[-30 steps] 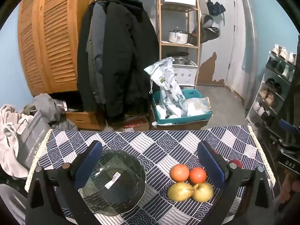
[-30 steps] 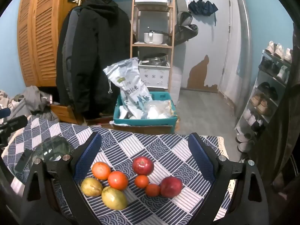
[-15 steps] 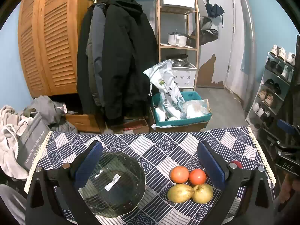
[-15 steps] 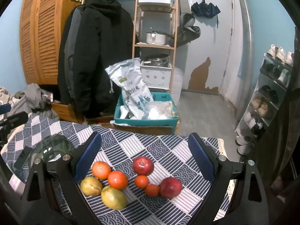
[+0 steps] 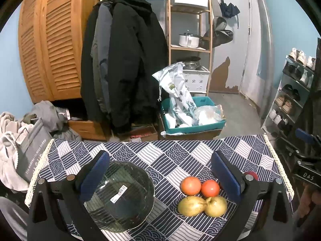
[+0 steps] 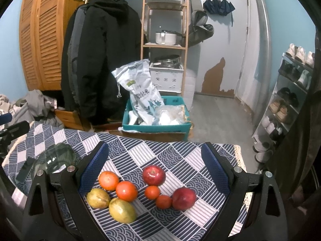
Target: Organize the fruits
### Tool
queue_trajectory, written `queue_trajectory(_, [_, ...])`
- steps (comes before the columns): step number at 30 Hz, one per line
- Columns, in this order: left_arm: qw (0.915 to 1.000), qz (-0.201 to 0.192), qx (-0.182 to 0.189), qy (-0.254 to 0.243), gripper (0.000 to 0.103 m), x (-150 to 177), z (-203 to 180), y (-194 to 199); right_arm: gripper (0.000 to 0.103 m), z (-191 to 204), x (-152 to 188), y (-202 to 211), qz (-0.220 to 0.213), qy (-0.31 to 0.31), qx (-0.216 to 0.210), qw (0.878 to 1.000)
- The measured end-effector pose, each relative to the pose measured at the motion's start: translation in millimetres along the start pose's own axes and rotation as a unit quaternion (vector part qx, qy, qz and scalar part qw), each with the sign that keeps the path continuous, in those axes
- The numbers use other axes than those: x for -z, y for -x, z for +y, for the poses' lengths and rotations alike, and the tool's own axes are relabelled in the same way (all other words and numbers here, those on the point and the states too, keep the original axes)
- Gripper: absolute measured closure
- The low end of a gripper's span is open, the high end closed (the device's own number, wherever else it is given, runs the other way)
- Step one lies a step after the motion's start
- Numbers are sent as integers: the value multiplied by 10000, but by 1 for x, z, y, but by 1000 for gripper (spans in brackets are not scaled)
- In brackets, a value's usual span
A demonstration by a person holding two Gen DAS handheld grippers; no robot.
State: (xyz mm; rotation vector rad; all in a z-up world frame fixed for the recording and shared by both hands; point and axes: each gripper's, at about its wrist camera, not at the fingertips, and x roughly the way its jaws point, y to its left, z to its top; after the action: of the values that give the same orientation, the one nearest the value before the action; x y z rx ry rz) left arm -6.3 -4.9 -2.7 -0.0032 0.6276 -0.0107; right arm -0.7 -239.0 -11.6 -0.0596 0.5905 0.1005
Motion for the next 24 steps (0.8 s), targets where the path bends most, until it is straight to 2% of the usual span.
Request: queue_trajectory(24, [10000, 21, -1, 4, 1, -2, 0, 0, 11, 0, 0, 0, -8, -9, -2, 10000])
